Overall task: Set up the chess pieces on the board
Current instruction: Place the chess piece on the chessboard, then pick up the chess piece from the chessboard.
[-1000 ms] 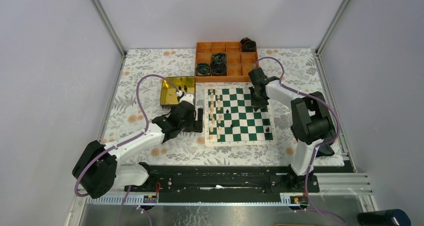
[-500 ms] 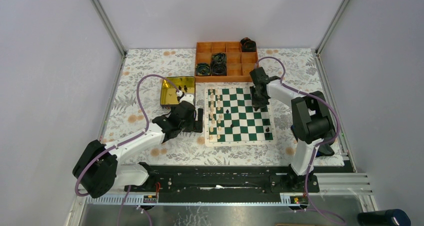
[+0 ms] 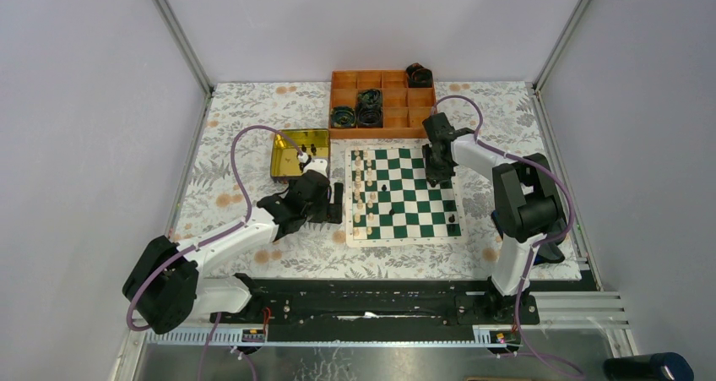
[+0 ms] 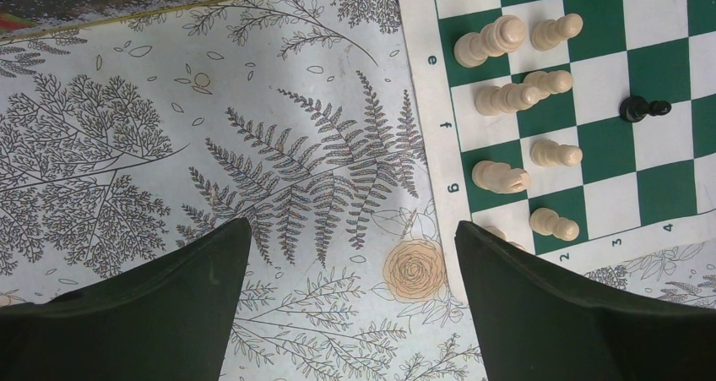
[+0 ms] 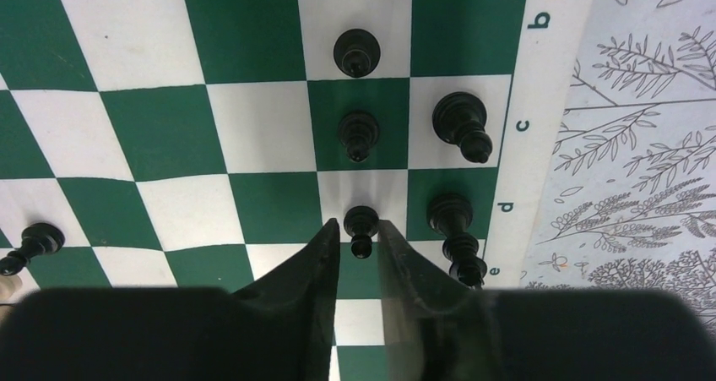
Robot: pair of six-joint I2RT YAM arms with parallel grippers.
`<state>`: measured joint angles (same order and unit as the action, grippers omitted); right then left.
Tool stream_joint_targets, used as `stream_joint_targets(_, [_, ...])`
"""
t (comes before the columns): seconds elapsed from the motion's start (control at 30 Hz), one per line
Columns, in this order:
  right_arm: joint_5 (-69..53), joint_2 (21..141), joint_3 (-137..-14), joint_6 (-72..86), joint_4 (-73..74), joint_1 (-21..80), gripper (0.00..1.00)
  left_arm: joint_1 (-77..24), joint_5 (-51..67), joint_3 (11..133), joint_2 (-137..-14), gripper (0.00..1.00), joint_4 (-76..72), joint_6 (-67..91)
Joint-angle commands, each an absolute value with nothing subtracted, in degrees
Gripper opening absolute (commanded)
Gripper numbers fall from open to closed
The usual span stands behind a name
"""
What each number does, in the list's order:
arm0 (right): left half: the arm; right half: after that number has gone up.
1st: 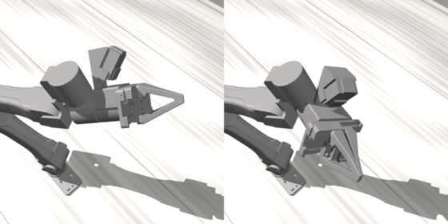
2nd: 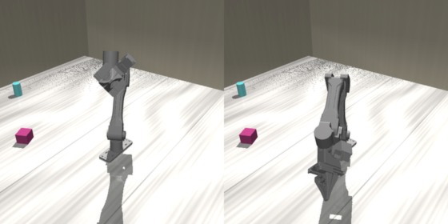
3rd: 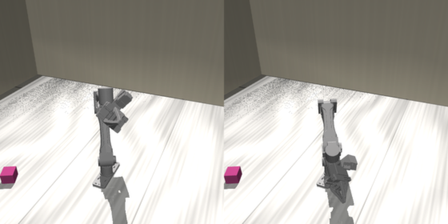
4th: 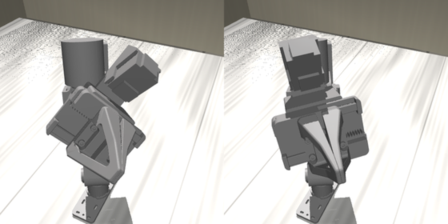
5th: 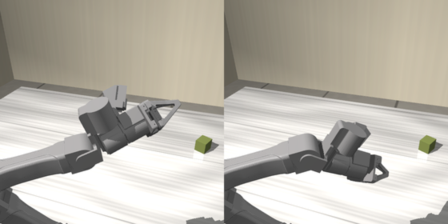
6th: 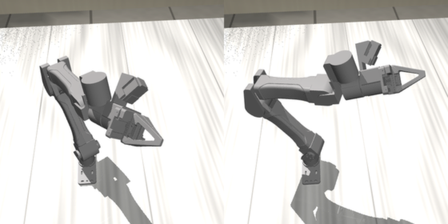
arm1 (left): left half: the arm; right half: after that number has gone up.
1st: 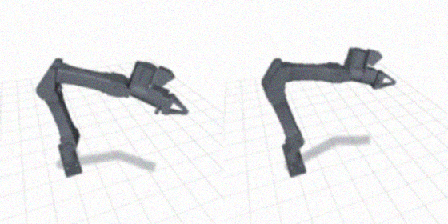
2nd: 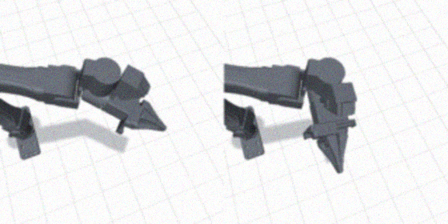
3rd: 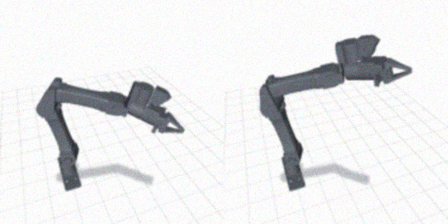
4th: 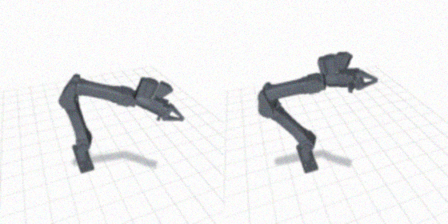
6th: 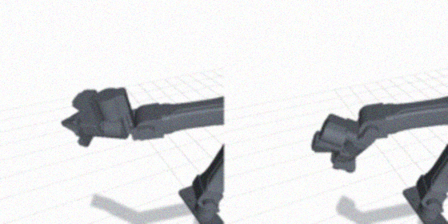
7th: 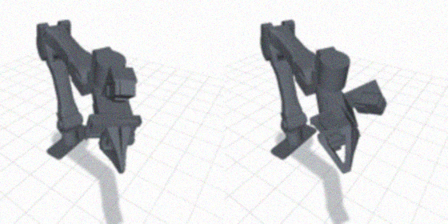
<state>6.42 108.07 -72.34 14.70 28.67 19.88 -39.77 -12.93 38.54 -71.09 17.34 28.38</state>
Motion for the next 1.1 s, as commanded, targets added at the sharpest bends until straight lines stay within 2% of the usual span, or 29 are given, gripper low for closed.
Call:
stream_joint_targets(0.0, [6.0, 108.0, -72.7, 13.9, 27.4, 19.4, 0.33, -40.4, -12.9, 40.5, -71.3, 0.99, 17.0, 27.4])
stream_joint_targets(0.1, [5.9, 107.5, -72.8, 13.5, 27.4, 19.5, 0.38, -40.5, -12.9, 40.6, -71.1, 0.99, 17.0, 27.5])
stream_joint_targets(0.43, [3.5, 102.0, -72.6, 12.0, 28.6, 20.0, 0.4, -40.6, -13.1, 40.5, -70.7, 0.99, 17.0, 27.6])
stream_joint_targets(0.7, [4.3, 95.6, -70.6, 11.1, 29.8, 26.1, 0.44, -40.8, -12.8, 40.7, -70.5, 0.99, 16.7, 27.7])
stream_joint_targets(0.8, [3.1, 95.8, -70.2, 10.9, 29.1, 28.9, 0.47, -40.8, -12.5, 40.5, -70.4, 0.99, 16.6, 27.7])
stream_joint_targets(1.07, [1.5, 100.4, -72.1, 10.9, 27.1, 34.8, 0.5, -41.0, -12.6, 40.5, -69.5, 0.99, 16.6, 27.6])
